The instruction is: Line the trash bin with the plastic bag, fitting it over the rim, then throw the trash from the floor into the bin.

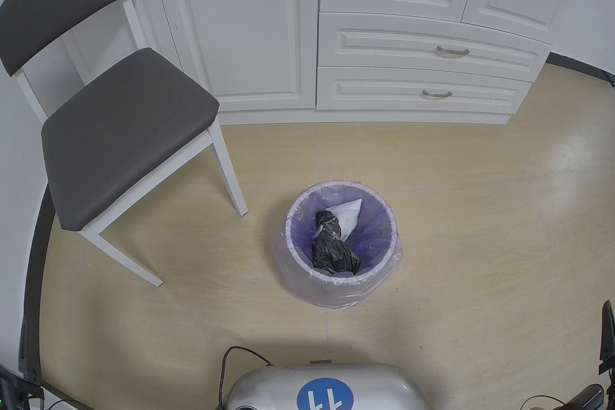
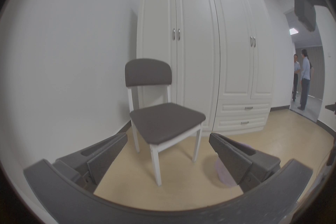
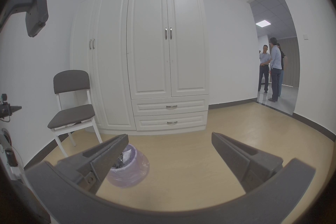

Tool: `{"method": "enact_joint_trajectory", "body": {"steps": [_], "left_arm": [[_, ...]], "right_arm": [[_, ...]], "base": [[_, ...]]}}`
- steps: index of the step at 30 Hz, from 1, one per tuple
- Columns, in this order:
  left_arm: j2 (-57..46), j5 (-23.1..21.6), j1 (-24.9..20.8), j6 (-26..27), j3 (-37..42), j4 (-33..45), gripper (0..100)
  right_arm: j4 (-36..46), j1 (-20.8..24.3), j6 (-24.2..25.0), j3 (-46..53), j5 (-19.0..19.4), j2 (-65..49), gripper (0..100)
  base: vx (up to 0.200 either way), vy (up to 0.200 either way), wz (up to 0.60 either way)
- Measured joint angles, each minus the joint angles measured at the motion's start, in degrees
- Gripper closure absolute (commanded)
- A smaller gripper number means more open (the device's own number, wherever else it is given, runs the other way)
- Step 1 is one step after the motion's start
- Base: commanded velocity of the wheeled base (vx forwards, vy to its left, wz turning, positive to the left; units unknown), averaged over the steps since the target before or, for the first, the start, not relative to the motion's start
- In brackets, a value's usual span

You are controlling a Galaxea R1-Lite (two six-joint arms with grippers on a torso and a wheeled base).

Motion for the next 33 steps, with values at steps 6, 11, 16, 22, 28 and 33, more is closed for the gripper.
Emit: {"method": "enact_joint_trajectory", "body": {"steps": [6, 11, 16, 22, 28, 33], "left_arm": [[0.0, 0.0, 0.0, 0.4, 0.1, 6.4, 0], [0.0, 0.0, 0.0, 0.7, 0.1, 8.9, 0], [0.0, -0.2, 0.0, 1.1, 0.0, 9.3, 0], [0.1, -3.5, 0.0, 2.8, 0.0, 10.2, 0], [0.1, -4.0, 0.0, 3.0, 0.0, 10.2, 0], [0.1, -4.1, 0.0, 3.1, 0.0, 10.2, 0]], "right_arm": [[6.9, 0.0, 0.5, 0.1, 0.5, 0.0, 0], [10.5, 0.0, 0.7, 0.2, 2.4, 0.0, 0], [10.6, -0.1, 0.5, 0.2, 3.8, 0.0, 0], [10.8, -0.1, -0.4, 0.2, 4.2, 0.1, 0], [10.7, -0.1, -2.1, 0.2, 4.9, 0.1, 0], [10.6, -0.1, -5.7, 0.2, 4.9, 0.1, 0]], "base": [[0.000, 0.000, 0.00], [0.000, 0.000, 0.00], [0.000, 0.000, 0.00], [0.000, 0.000, 0.00], [0.000, 0.000, 0.00], [0.000, 0.000, 0.00]]}}
